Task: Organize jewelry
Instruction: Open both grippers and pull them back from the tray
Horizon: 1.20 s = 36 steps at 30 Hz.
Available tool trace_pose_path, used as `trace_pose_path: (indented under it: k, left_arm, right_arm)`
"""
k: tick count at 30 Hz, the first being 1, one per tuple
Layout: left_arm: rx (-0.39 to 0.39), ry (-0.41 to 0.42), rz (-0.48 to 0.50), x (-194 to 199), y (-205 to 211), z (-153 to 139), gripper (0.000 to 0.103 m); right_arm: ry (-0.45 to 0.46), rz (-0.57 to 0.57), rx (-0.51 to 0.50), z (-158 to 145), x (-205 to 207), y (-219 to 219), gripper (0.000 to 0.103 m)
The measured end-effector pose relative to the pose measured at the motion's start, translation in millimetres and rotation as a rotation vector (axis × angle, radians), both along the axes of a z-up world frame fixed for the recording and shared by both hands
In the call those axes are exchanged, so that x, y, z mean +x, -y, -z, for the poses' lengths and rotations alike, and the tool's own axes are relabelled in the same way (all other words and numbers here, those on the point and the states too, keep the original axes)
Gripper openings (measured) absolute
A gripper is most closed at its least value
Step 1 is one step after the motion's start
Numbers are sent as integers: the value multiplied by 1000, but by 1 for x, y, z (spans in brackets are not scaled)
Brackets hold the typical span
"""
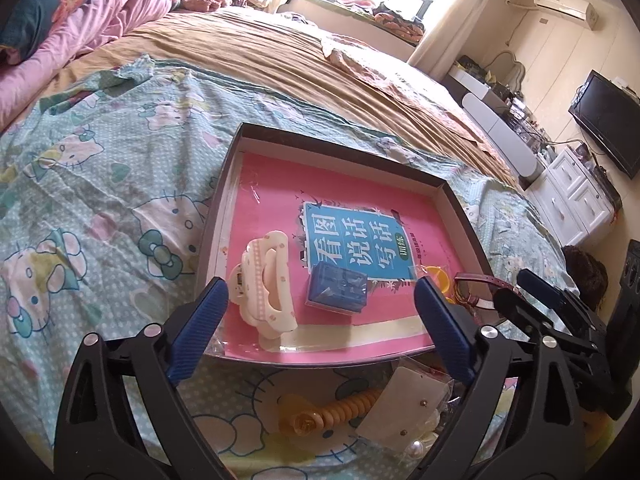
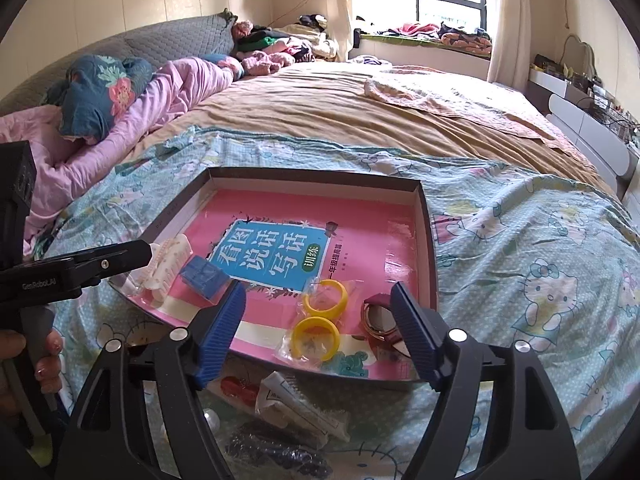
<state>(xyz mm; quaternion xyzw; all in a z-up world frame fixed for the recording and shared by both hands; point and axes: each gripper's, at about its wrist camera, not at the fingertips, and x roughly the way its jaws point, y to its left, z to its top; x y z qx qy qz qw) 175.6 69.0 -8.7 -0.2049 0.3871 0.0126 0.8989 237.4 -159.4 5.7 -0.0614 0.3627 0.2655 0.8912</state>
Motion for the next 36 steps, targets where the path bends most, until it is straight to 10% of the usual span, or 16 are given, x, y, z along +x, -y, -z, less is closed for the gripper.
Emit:
trace_pose_path:
  k: [36]
  left_arm:
    - [27, 86, 11, -52, 22, -37, 93]
  right_arm:
    - [83, 38, 129, -51, -57, 41, 88]
